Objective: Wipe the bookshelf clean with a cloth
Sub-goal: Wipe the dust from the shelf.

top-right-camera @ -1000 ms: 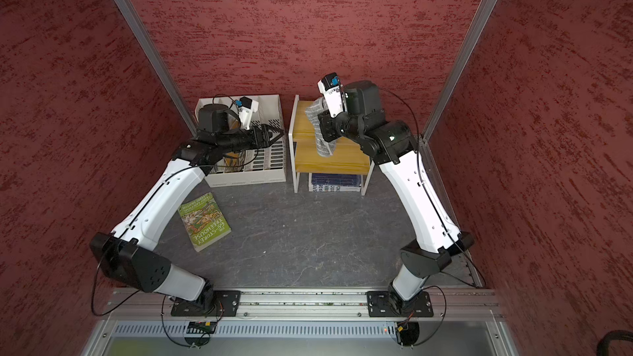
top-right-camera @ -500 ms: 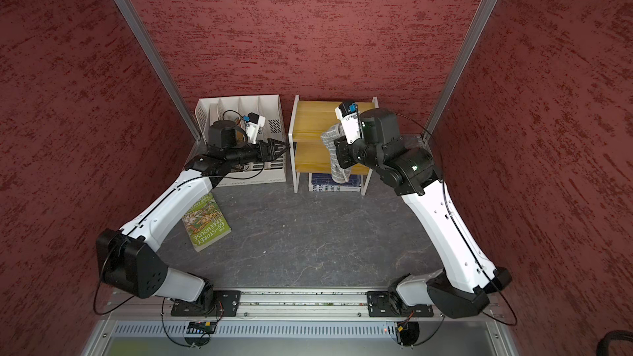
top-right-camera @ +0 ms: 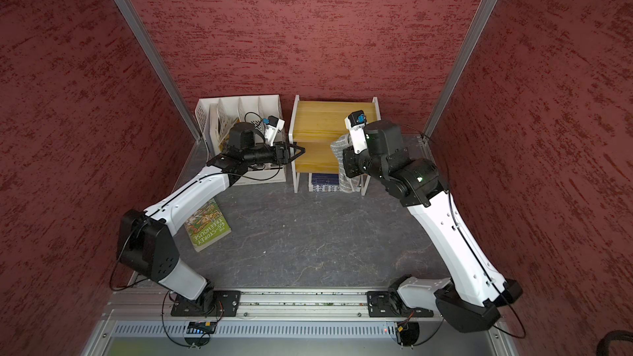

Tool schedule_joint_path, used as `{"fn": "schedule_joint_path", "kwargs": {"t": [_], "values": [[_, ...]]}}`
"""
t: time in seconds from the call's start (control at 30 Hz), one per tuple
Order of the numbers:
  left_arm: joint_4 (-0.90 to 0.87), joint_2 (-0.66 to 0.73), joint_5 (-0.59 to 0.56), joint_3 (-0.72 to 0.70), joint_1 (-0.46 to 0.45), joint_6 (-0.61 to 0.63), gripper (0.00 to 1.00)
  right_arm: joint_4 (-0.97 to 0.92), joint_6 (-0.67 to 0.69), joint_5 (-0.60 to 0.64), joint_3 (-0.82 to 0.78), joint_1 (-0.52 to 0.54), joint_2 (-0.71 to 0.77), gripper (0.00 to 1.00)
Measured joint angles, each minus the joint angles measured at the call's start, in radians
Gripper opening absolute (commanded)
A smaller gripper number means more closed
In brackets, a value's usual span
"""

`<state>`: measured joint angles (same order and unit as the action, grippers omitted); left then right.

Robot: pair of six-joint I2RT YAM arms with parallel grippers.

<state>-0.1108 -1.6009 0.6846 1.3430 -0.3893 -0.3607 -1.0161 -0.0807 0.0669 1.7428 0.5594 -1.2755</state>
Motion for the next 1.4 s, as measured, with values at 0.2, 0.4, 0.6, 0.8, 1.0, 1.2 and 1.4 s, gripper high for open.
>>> {"fn": "schedule_joint_path", "kwargs": {"t": [0.2,0.4,0.6,0.8,1.0,1.2,1.4], "values": [[0.004,0.000,-0.002,0.001,0.000,0.000,0.62,-0.030,-0.025,0.081,-0.066,-0.016,0.064,0.00],[-0.001,0.002,-0.001,0.002,0.004,0.002,0.70,-0.065,-0.051,0.074,-0.179,-0.164,0.188,0.00],[-0.067,0.077,-0.037,-0.001,0.055,0.015,0.81,-0.089,-0.056,-0.037,-0.248,-0.374,0.234,0.00],[-0.197,0.206,-0.155,0.026,0.077,0.064,0.81,-0.029,-0.090,-0.238,-0.405,-0.647,0.233,0.00],[-0.381,0.206,-0.320,0.246,-0.020,0.137,0.81,0.137,-0.177,-0.462,-0.568,-0.829,0.192,0.00],[-0.499,0.079,-0.451,0.563,-0.178,0.201,0.82,0.282,-0.217,-0.543,-0.629,-0.842,0.111,0.00],[-0.642,-0.191,-0.568,0.904,-0.281,0.284,0.84,0.381,-0.235,-0.542,-0.670,-0.843,0.061,0.00]]}}
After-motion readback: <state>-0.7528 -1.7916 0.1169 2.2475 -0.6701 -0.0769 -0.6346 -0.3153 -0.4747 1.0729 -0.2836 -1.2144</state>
